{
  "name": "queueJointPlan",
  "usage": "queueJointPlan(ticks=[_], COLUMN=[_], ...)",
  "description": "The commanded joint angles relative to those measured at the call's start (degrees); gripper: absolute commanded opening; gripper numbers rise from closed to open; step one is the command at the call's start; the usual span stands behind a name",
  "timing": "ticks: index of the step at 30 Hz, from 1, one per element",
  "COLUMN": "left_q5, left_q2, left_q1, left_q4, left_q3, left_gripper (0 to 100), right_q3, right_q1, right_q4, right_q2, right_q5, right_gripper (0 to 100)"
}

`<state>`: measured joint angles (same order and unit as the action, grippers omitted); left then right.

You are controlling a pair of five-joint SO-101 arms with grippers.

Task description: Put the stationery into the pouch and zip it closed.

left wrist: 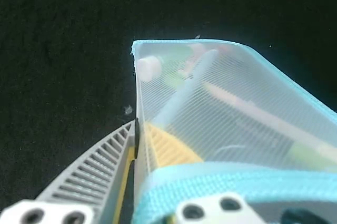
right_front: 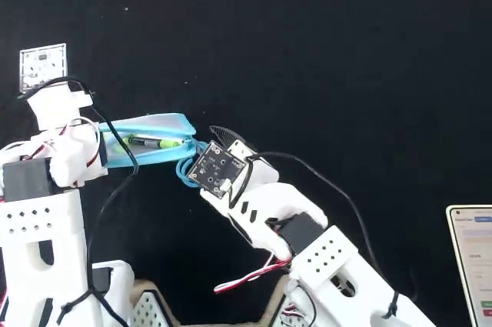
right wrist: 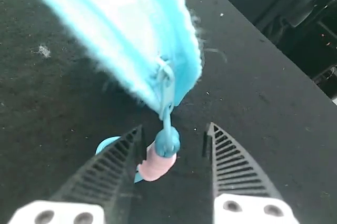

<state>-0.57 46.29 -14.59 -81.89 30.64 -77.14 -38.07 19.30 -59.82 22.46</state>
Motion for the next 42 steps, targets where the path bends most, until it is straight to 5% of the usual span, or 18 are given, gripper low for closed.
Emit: queueJointPlan(ticks=[1,11,15,31,42], left_q5=[0.0,0.0,0.0,-0.1,0.0], left_q2=[-0.4,-0.4,-0.4,-0.4,-0.4], left_q1=[-0.3,-0.3,-0.3,-0.3,-0.3], left_q4=[0.8,0.8,0.8,0.8,0.8], left_q3=[1.3,1.3,1.3,1.5,1.4], left_gripper=[3,3,3,3,3], right_q3=[5.2,4.8,4.9,10.7,23.0], right_q1=[-0.3,-0.3,-0.1,1.9,5.1], right_q4=[0.3,0.4,0.4,1.2,17.9], right_q2=[-1.4,-1.4,-1.4,-1.8,-1.5], right_q5=[0.5,0.4,0.2,0.4,6.9], right_gripper=[17.6,17.2,1.1,1.1,1.1])
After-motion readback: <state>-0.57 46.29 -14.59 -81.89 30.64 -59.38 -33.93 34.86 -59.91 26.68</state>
